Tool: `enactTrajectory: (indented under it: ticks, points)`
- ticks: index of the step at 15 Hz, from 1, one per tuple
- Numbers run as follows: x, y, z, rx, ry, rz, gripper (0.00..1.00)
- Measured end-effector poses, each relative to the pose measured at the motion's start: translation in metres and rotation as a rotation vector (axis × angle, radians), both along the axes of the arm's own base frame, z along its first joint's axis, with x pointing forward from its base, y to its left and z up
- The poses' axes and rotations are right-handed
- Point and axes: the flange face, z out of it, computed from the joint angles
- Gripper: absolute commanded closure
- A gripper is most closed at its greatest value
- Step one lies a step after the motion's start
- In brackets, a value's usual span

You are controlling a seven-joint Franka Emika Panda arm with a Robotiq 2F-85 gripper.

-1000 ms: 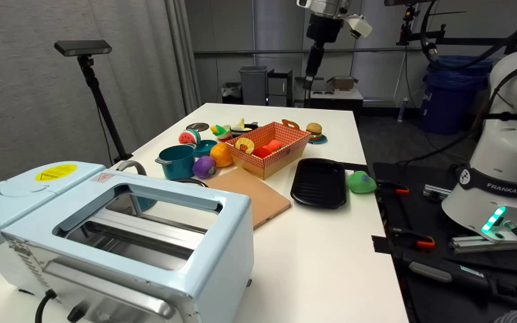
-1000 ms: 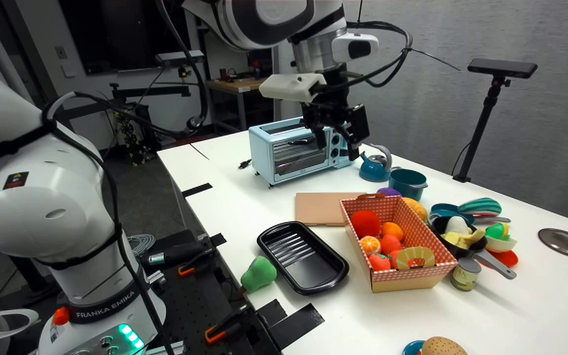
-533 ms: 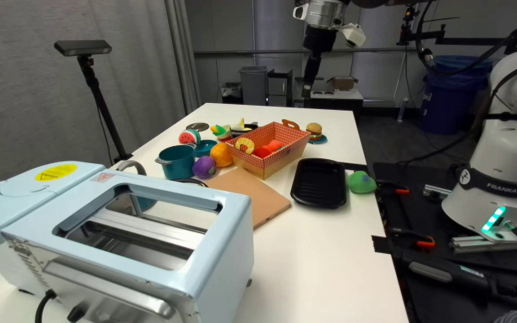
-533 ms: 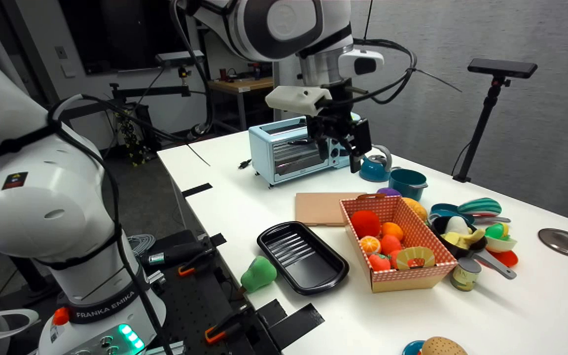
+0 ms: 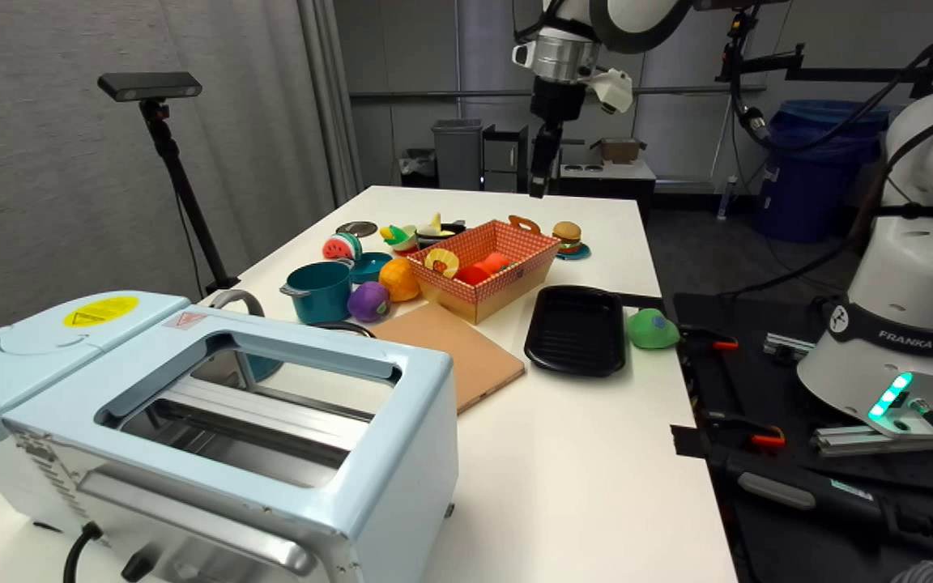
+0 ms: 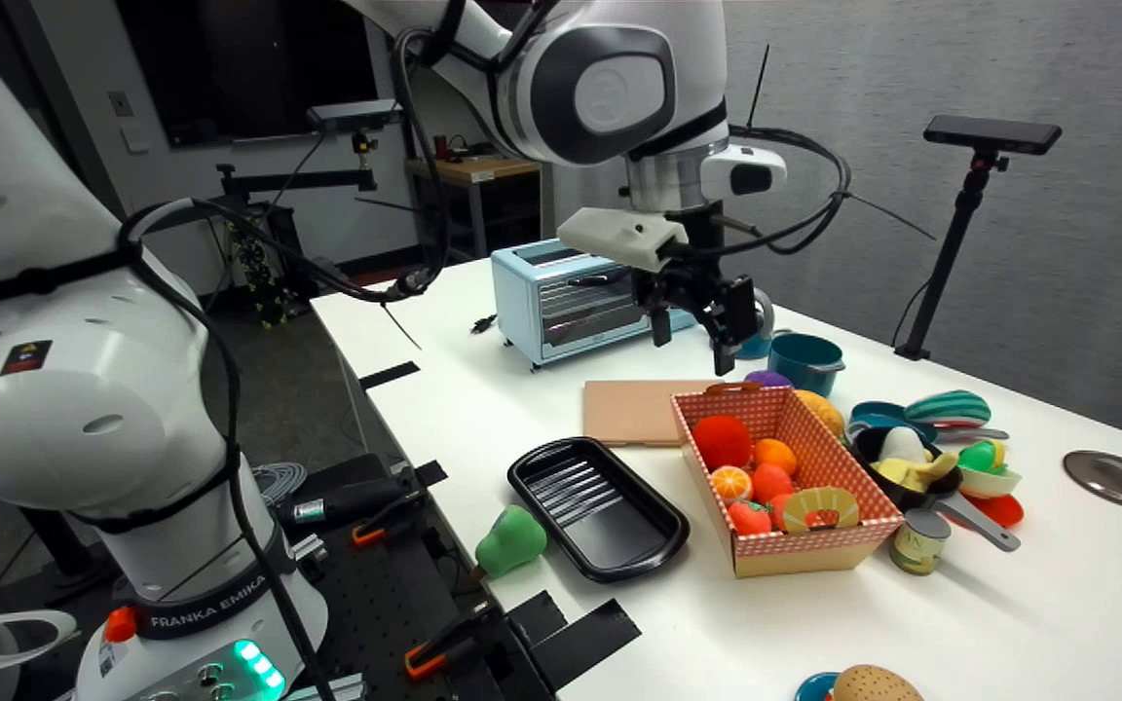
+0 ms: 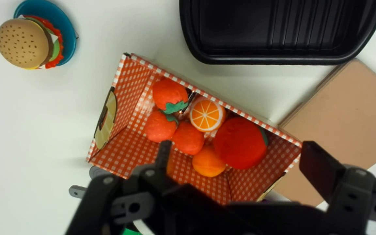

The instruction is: Put the red plushy on the black tray

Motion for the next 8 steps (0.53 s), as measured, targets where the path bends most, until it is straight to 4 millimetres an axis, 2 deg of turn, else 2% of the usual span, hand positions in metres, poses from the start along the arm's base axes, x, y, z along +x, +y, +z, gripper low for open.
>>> enactTrajectory:
  ticks: [8]
  points:
    - [0.031, -0.01, -0.036, -0.006, 0.043, -0.006, 0.0]
